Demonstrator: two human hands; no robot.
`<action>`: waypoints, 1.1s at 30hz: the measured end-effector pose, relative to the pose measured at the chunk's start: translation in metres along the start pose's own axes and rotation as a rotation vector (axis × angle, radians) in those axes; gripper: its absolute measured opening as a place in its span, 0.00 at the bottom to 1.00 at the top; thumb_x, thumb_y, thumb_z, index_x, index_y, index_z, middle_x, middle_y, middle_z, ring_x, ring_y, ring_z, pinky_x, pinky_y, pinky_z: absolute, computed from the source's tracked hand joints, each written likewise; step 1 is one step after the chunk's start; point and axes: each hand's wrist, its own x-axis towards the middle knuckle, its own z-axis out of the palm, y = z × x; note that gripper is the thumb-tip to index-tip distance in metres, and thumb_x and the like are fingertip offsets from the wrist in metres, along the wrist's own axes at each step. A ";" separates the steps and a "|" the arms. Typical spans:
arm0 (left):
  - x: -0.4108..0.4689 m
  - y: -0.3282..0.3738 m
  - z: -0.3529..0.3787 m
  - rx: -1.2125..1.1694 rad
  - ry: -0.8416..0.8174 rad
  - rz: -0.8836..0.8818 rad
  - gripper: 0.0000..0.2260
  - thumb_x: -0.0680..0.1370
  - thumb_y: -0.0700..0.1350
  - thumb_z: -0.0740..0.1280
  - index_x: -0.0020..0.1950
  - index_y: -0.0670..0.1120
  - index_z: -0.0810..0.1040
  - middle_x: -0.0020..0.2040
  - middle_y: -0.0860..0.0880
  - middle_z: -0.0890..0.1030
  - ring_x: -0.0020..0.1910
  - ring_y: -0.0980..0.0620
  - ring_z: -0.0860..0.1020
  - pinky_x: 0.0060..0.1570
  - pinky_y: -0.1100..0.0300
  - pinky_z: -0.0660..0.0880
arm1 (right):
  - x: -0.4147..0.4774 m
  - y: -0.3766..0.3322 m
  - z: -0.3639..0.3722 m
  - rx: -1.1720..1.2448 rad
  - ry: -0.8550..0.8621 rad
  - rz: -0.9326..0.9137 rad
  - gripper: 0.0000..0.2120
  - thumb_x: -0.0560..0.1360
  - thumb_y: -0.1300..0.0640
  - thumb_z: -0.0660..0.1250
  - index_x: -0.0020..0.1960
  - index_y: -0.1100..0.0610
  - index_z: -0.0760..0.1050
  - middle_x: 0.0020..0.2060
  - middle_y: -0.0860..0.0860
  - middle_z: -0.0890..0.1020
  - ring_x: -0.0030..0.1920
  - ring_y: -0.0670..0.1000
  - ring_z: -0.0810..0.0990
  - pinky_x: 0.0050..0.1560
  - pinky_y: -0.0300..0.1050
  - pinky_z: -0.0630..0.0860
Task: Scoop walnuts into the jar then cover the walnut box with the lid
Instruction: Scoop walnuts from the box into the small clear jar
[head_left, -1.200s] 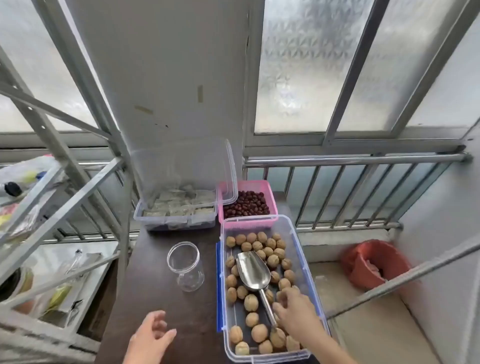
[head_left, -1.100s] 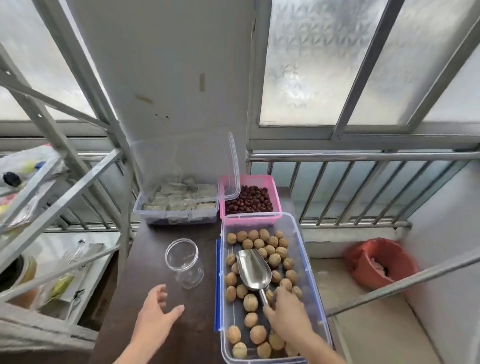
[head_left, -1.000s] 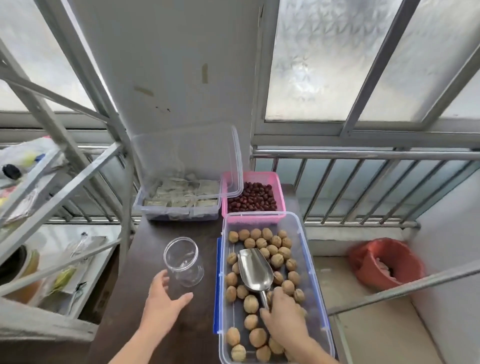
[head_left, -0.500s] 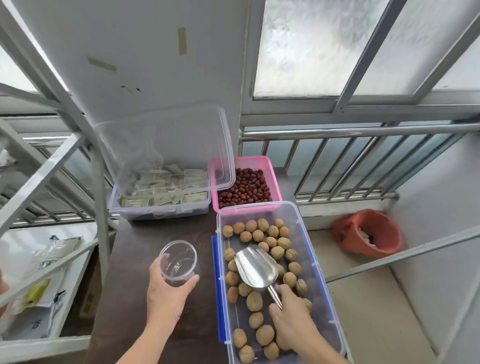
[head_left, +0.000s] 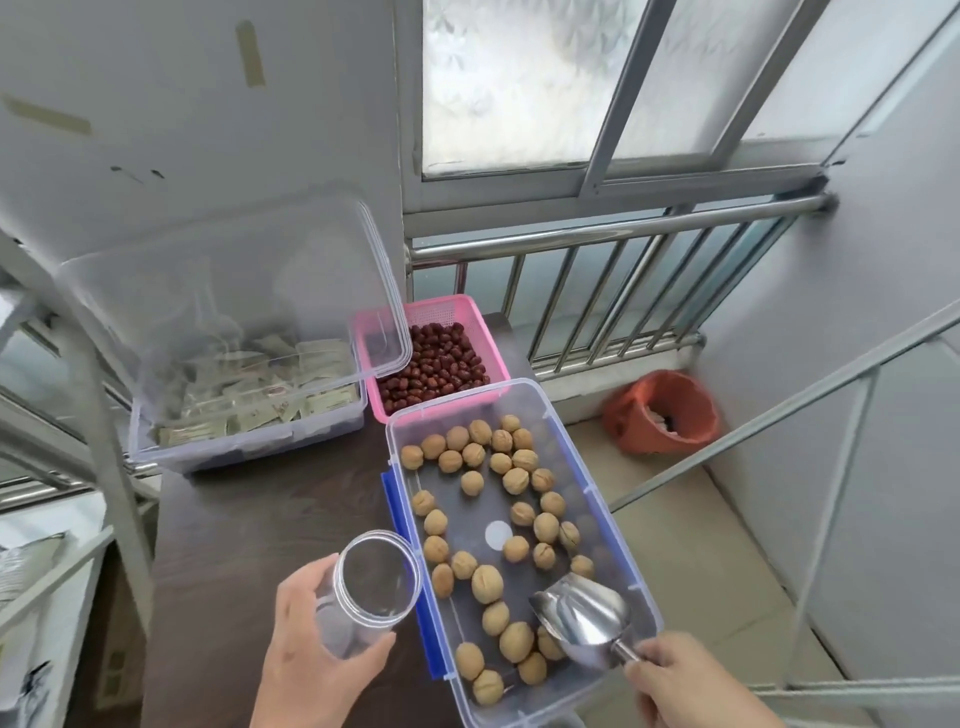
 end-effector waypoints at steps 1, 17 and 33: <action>0.000 0.002 0.000 0.001 -0.014 0.028 0.47 0.54 0.43 0.84 0.63 0.71 0.66 0.62 0.65 0.71 0.57 0.63 0.77 0.53 0.79 0.69 | 0.006 -0.002 0.003 0.008 0.002 0.004 0.20 0.71 0.57 0.65 0.21 0.55 0.74 0.19 0.49 0.79 0.25 0.44 0.78 0.32 0.39 0.71; -0.017 0.039 -0.017 0.068 0.047 0.035 0.43 0.55 0.53 0.79 0.69 0.53 0.70 0.65 0.56 0.72 0.61 0.60 0.76 0.55 0.72 0.72 | 0.112 -0.080 0.058 0.158 0.164 -0.209 0.12 0.82 0.52 0.57 0.48 0.54 0.78 0.42 0.50 0.80 0.45 0.50 0.77 0.37 0.42 0.71; -0.020 0.060 -0.016 0.139 0.039 -0.005 0.44 0.55 0.51 0.81 0.69 0.53 0.70 0.65 0.58 0.70 0.62 0.63 0.73 0.55 0.80 0.67 | 0.131 -0.076 0.051 0.292 0.134 -0.469 0.13 0.83 0.53 0.60 0.42 0.54 0.77 0.36 0.51 0.79 0.37 0.47 0.76 0.37 0.45 0.71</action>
